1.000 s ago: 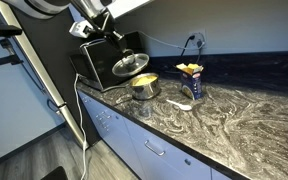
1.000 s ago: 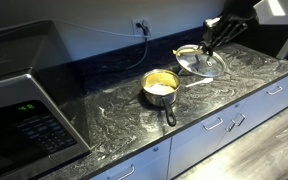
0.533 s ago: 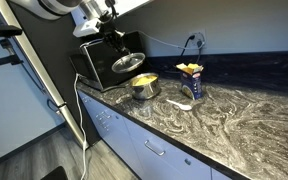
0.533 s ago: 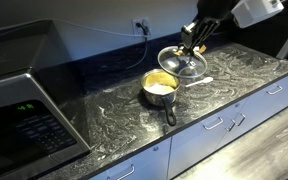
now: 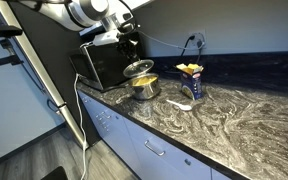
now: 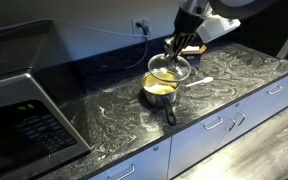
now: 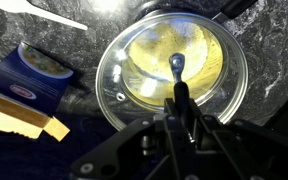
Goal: Pour the contents of the box into the pot and cover the pot
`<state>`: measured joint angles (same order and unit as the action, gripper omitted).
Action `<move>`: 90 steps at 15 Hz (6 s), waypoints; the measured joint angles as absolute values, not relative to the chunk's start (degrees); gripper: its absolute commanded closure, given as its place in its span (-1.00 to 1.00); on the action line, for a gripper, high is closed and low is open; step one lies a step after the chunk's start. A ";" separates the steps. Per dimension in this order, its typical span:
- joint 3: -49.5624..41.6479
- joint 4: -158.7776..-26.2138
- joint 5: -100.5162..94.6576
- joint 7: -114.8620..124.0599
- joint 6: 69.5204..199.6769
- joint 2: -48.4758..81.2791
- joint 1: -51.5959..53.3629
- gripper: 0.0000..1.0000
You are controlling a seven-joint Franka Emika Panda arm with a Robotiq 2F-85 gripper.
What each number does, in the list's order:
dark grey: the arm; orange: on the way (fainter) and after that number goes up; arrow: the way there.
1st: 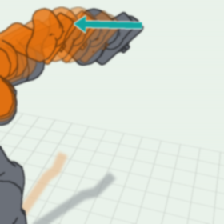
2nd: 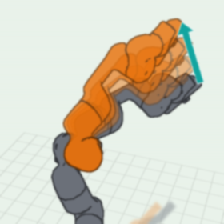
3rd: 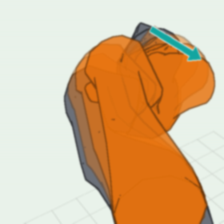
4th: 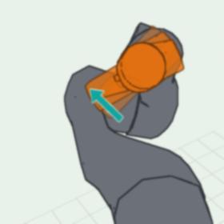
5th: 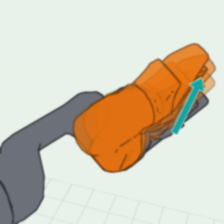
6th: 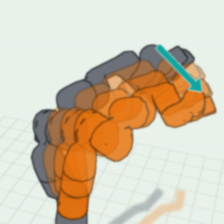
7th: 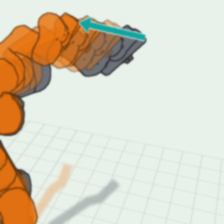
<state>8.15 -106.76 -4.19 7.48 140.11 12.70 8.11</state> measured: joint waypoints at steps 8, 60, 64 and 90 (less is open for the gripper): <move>7.55 -97.87 -6.40 7.15 133.35 19.41 9.91 0.93; 6.21 -83.23 -0.67 7.19 124.79 32.08 11.25 0.93; 6.21 -85.94 0.86 7.42 130.30 29.89 10.99 0.93; 4.66 -96.81 -1.96 14.01 138.02 24.93 12.26 0.93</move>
<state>4.66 -96.81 -1.96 14.01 138.02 24.93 12.26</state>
